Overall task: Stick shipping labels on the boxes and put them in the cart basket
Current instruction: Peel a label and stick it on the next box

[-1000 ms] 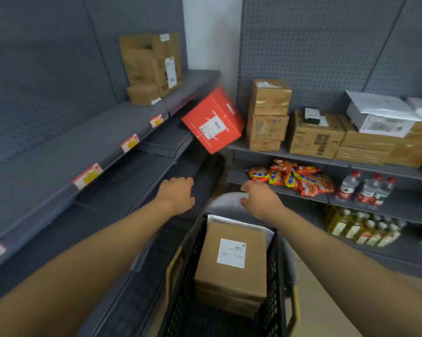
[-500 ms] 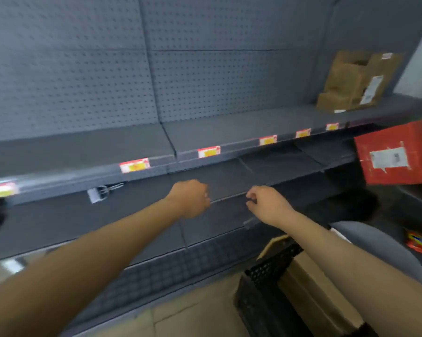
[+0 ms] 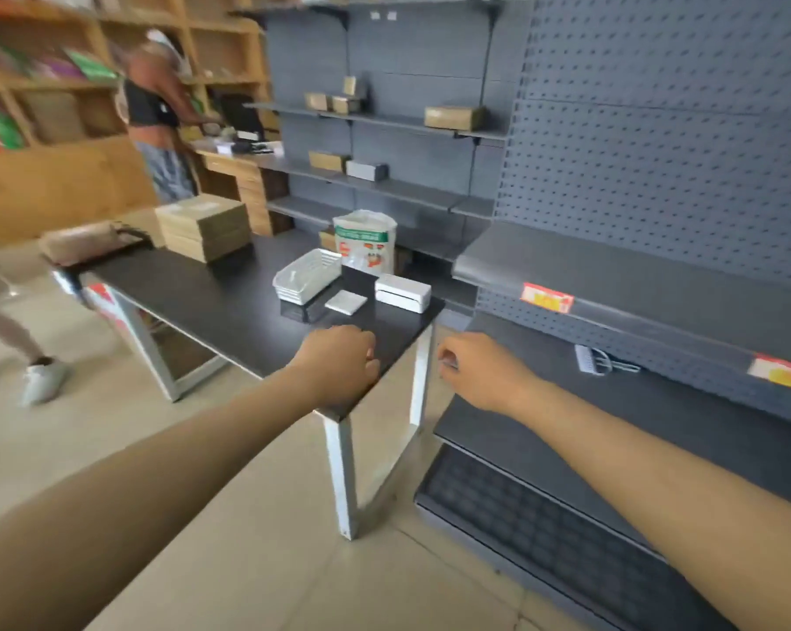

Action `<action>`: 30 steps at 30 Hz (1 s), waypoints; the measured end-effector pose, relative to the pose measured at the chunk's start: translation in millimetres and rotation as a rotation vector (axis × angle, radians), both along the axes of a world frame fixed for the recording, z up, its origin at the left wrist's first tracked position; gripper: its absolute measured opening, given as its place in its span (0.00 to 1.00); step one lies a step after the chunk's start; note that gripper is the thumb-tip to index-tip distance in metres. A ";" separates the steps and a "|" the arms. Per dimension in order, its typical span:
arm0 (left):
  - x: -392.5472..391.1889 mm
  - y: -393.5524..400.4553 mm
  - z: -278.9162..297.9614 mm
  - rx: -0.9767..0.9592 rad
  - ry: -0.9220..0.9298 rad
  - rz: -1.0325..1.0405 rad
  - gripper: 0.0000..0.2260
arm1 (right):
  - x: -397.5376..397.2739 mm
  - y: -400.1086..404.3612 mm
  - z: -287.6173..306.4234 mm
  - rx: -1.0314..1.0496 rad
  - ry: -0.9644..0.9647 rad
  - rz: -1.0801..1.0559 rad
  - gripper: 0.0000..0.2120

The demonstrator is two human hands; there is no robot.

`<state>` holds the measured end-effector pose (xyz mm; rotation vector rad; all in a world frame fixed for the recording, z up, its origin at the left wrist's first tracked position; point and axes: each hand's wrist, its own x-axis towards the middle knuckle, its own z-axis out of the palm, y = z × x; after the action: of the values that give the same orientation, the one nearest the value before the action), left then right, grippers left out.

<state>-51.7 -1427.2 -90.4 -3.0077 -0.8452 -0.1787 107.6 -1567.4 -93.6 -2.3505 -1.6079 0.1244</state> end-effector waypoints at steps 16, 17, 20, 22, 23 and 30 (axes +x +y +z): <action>-288.9 275.7 -28.5 -0.027 0.093 0.762 0.15 | -238.4 404.5 -19.9 -0.001 -0.177 0.815 0.15; -296.3 292.2 -28.6 -0.034 0.091 0.799 0.15 | -245.3 428.3 -19.3 -0.012 -0.167 0.839 0.16; -320.1 335.8 -22.2 -0.048 0.067 0.879 0.15 | -271.2 491.9 -14.7 -0.031 -0.160 0.871 0.15; -334.7 362.8 -19.4 -0.046 0.044 0.912 0.15 | -288.5 529.2 -15.2 -0.032 -0.144 0.878 0.16; -341.3 377.1 -19.5 -0.041 0.045 0.925 0.15 | -296.5 547.3 -16.9 -0.026 -0.140 0.883 0.15; -377.9 495.0 -40.5 -0.072 0.121 0.918 0.16 | -343.6 675.9 -35.8 -0.055 -0.061 0.888 0.12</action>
<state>-429.6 -932.1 -130.9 -2.3162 -2.0830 0.0541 -236.1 -891.5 -129.4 -1.5060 -2.5720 0.2765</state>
